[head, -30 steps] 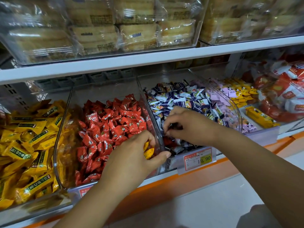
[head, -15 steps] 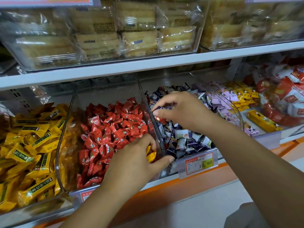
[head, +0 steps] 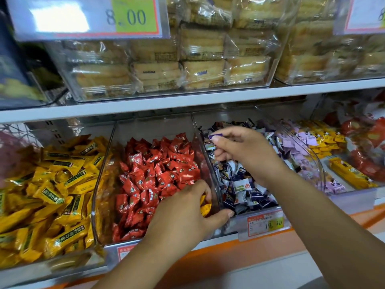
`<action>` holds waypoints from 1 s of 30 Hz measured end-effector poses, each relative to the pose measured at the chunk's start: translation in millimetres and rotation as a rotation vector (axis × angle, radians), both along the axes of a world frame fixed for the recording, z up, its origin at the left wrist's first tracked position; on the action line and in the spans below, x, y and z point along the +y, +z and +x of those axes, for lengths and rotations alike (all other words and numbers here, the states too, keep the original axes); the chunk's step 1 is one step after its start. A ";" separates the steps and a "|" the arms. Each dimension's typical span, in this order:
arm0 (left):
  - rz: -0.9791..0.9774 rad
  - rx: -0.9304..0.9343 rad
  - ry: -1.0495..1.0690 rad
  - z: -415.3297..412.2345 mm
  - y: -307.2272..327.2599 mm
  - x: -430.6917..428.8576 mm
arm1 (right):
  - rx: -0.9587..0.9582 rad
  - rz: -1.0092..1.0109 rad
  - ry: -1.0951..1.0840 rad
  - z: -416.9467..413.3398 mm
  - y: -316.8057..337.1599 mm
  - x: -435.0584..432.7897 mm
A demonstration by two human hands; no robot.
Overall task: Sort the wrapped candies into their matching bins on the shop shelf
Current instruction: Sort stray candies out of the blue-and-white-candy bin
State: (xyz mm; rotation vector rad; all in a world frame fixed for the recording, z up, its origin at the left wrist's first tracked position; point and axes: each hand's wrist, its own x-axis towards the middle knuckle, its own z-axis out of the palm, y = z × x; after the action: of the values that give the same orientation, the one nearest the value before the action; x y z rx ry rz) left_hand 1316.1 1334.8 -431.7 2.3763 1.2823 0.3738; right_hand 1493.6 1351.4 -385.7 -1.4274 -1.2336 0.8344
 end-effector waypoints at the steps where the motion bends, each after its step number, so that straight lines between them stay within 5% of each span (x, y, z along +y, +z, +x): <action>1: -0.003 0.003 -0.002 -0.1 -0.2 0.6 | -0.104 -0.006 -0.041 9.7 -0.6 -1.5; 4: -0.045 -0.019 -0.001 0.0 -0.6 2.4 | -0.635 -0.050 -0.071 42.5 -1.3 -10.0; 6: -0.079 -0.058 0.006 0.8 0.3 3.0 | -0.963 -0.262 0.053 54.8 -7.3 -17.4; 8: -0.087 -0.094 0.004 1.8 1.4 3.8 | -1.105 -0.467 0.147 54.5 -19.1 -19.2; 12: -0.047 -0.109 -0.016 4.9 0.3 2.8 | -1.281 -0.399 0.131 40.1 -42.8 3.5; 26: -0.084 -0.160 -0.034 7.6 0.9 0.7 | -0.902 -0.300 0.182 52.0 -24.0 39.9; 30: -0.105 -0.152 -0.052 5.0 1.5 1.5 | -1.018 -0.190 0.172 52.4 5.5 5.2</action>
State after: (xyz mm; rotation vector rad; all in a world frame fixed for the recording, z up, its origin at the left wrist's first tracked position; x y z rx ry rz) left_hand 1321.1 1336.2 -430.2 2.2430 1.1411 0.4509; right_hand 1546.0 1356.6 -380.2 -2.0156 -2.0859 0.2945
